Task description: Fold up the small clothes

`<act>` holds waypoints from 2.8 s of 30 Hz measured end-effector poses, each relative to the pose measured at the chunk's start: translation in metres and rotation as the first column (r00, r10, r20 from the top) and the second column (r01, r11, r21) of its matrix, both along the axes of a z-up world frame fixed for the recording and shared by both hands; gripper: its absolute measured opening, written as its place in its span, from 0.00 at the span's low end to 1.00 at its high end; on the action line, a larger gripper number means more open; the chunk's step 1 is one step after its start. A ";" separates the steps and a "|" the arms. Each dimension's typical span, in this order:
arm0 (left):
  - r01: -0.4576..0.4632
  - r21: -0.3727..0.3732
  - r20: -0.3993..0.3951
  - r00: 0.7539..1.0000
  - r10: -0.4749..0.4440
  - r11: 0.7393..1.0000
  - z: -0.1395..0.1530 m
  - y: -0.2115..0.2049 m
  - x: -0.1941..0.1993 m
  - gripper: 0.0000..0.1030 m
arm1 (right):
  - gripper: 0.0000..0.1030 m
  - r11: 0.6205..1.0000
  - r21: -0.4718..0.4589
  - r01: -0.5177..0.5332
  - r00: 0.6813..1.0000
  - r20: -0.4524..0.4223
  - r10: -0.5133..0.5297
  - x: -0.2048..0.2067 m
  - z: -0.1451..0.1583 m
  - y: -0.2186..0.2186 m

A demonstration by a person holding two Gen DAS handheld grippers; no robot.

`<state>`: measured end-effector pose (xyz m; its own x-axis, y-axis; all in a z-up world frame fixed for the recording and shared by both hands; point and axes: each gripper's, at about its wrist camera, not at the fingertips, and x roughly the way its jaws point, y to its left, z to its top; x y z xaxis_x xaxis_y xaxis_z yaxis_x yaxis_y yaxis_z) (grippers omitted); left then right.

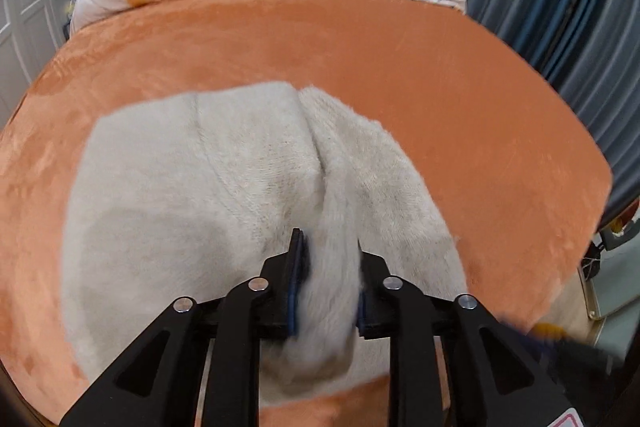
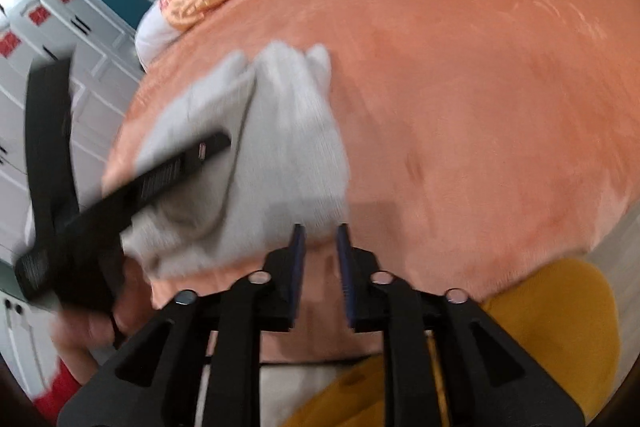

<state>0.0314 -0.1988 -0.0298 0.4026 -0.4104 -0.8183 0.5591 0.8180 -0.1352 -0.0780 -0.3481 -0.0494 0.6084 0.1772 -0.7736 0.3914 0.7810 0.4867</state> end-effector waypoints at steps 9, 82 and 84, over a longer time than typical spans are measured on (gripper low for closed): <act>-0.108 0.065 0.081 0.991 0.102 0.992 0.016 0.111 -0.030 0.79 | 0.74 0.982 0.135 -0.131 0.989 0.083 0.121 0.087 0.016 0.006; -0.229 0.159 0.008 0.973 0.230 0.960 -0.024 0.087 -0.002 0.54 | 0.34 0.984 -0.036 -0.175 0.981 0.073 0.177 0.002 -0.014 -0.011; -0.228 0.162 0.011 0.973 0.229 0.960 -0.024 0.087 -0.002 0.55 | 0.30 0.983 -0.048 -0.176 0.983 0.037 0.178 0.014 -0.023 -0.009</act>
<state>0.0293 -0.1116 -0.0537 0.4637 -0.1701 -0.8695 0.3540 0.9352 0.0058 -0.0643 -0.3568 -0.0721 0.6018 0.2512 -0.7581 0.2251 0.8574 0.4627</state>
